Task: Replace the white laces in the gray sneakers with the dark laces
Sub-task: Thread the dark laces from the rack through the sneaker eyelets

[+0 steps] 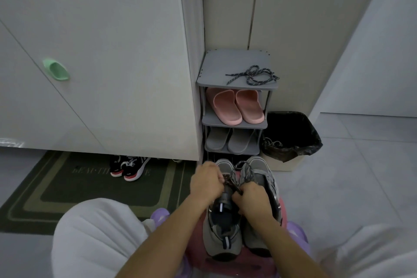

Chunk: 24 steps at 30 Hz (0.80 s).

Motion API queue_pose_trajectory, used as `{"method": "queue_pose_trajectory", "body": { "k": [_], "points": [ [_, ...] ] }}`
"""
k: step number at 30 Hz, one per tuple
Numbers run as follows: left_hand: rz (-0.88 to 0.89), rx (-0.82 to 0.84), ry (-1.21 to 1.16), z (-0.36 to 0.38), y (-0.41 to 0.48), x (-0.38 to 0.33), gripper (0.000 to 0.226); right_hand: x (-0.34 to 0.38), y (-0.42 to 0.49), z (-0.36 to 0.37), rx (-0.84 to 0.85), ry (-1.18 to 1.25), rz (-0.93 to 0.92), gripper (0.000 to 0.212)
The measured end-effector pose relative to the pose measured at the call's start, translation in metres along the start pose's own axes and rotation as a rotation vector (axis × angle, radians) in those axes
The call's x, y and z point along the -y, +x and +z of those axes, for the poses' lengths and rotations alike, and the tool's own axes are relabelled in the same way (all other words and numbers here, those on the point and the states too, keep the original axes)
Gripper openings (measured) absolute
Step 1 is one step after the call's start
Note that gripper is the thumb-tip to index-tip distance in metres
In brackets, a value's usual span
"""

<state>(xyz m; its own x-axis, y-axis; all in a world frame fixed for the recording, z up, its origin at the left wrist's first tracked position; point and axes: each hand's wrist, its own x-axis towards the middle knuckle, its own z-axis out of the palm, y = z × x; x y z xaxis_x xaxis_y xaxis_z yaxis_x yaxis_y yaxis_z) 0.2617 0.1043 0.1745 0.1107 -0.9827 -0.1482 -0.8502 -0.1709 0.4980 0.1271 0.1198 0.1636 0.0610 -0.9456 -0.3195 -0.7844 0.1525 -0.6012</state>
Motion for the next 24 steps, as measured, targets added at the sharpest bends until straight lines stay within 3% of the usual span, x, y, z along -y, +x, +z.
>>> {"method": "queue_pose_trajectory", "body": {
  "k": [4,9,11,13,15,20,24],
  "points": [
    [-0.087,-0.03,-0.143,-0.02,0.003,0.027,0.014,-0.001,-0.001,0.0,0.005,0.013,-0.022,0.022],
    [-0.349,-0.068,-0.249,-0.03,-0.015,0.074,0.024,-0.004,-0.004,0.0,-0.024,0.068,-0.063,0.031],
    [-0.432,0.025,-0.184,-0.033,-0.017,0.089,0.018,-0.006,-0.004,0.002,-0.032,0.069,-0.074,0.029],
    [-0.45,0.234,-0.089,-0.033,-0.019,0.09,0.012,-0.006,-0.005,0.004,-0.041,0.065,-0.082,0.029],
    [-0.405,0.344,-0.019,-0.03,-0.02,0.08,0.018,-0.007,-0.004,0.005,-0.048,0.064,-0.089,0.029],
    [-0.07,0.069,-0.163,-0.018,-0.01,0.042,0.022,-0.006,-0.004,0.003,-0.048,0.071,-0.094,0.027],
    [0.149,0.114,-0.06,0.0,-0.005,0.011,0.021,-0.005,-0.005,0.002,-0.049,0.058,-0.105,0.025]
  ]
}}
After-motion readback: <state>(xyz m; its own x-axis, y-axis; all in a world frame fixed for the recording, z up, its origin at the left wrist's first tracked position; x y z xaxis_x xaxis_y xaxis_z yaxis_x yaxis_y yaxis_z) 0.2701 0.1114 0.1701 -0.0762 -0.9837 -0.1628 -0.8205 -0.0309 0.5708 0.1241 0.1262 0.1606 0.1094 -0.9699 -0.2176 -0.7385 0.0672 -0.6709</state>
